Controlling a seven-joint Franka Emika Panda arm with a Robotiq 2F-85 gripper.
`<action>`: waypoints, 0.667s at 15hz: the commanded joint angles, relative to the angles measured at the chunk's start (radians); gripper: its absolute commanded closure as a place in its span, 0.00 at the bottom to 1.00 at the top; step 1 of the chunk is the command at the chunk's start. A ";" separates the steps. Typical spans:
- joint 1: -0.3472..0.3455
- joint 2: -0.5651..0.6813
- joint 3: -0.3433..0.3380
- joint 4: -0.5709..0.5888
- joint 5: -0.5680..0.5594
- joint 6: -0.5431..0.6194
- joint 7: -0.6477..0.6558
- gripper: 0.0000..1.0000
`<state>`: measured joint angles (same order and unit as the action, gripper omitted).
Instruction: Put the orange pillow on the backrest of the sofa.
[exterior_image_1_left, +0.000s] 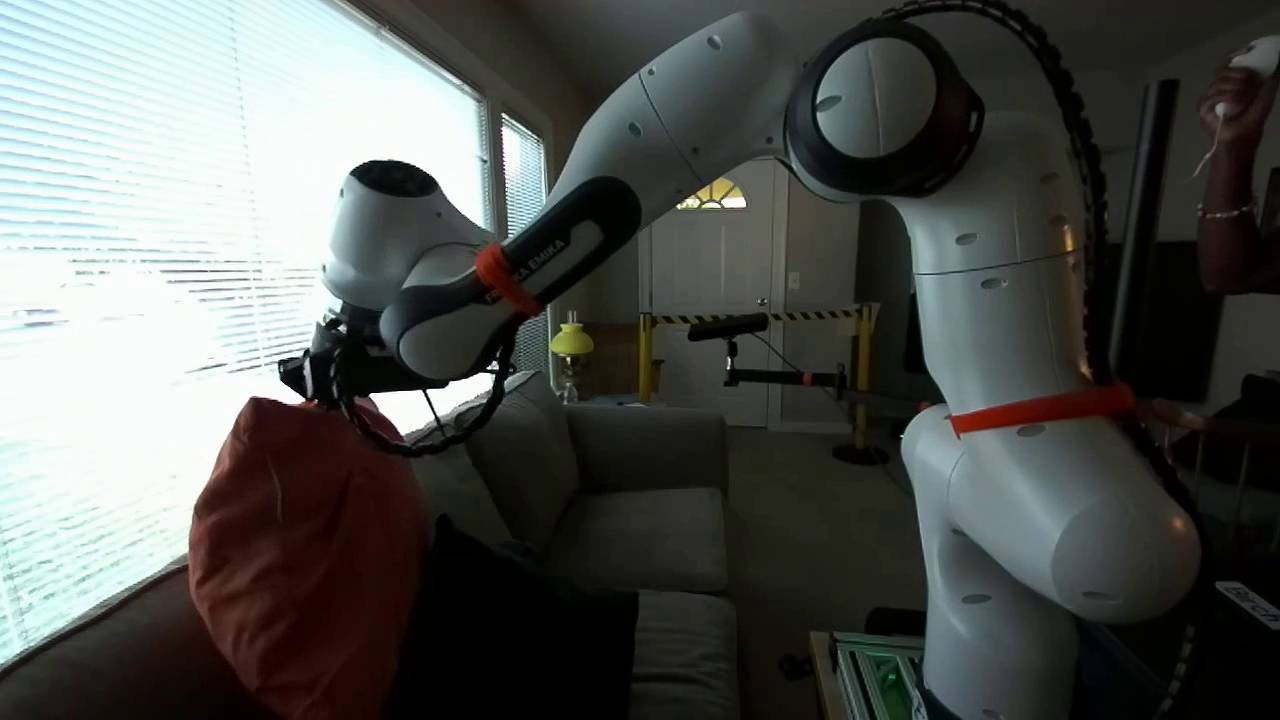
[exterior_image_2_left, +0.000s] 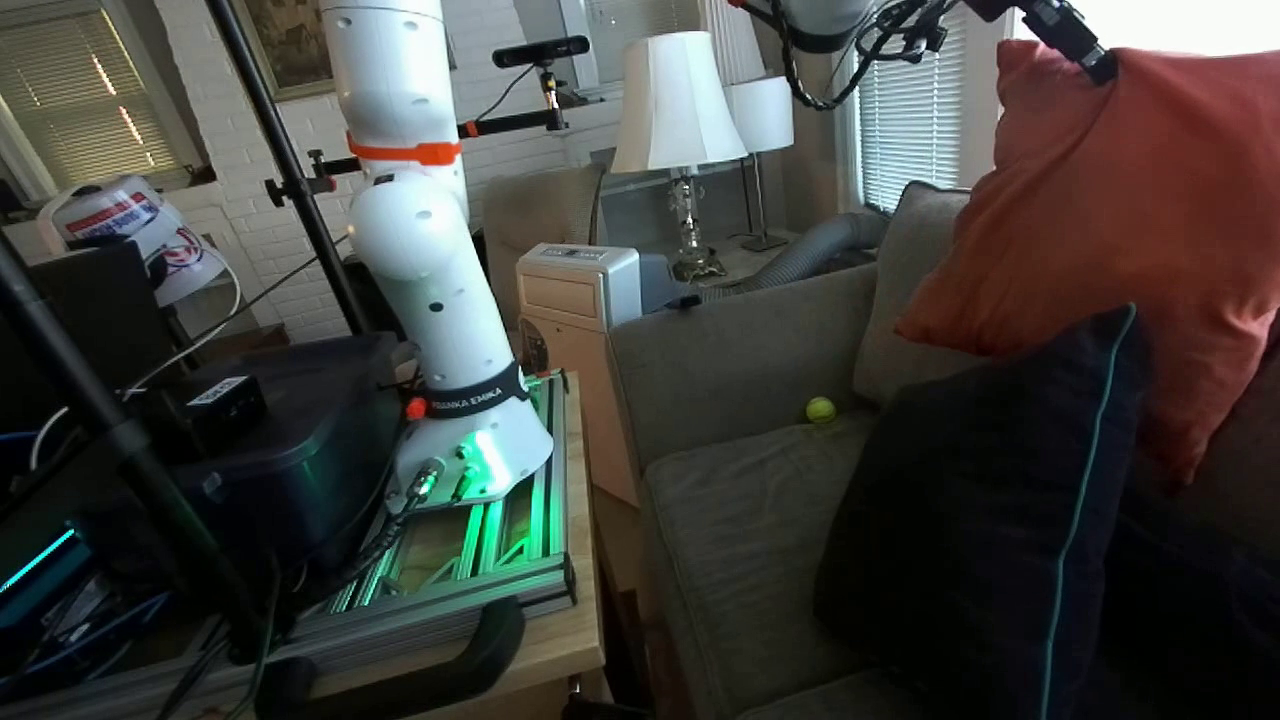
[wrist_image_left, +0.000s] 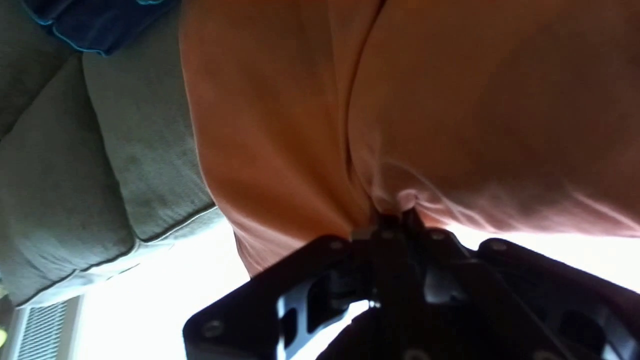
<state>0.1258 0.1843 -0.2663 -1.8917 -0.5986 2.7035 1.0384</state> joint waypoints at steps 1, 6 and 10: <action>0.088 0.005 -0.127 0.042 -0.224 -0.042 0.270 0.99; 0.140 -0.004 -0.176 0.048 -0.518 -0.168 0.589 0.99; 0.024 -0.011 -0.015 0.043 -0.655 -0.346 0.754 0.99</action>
<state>0.2120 0.1846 -0.3666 -1.8617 -1.1526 2.4718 1.6766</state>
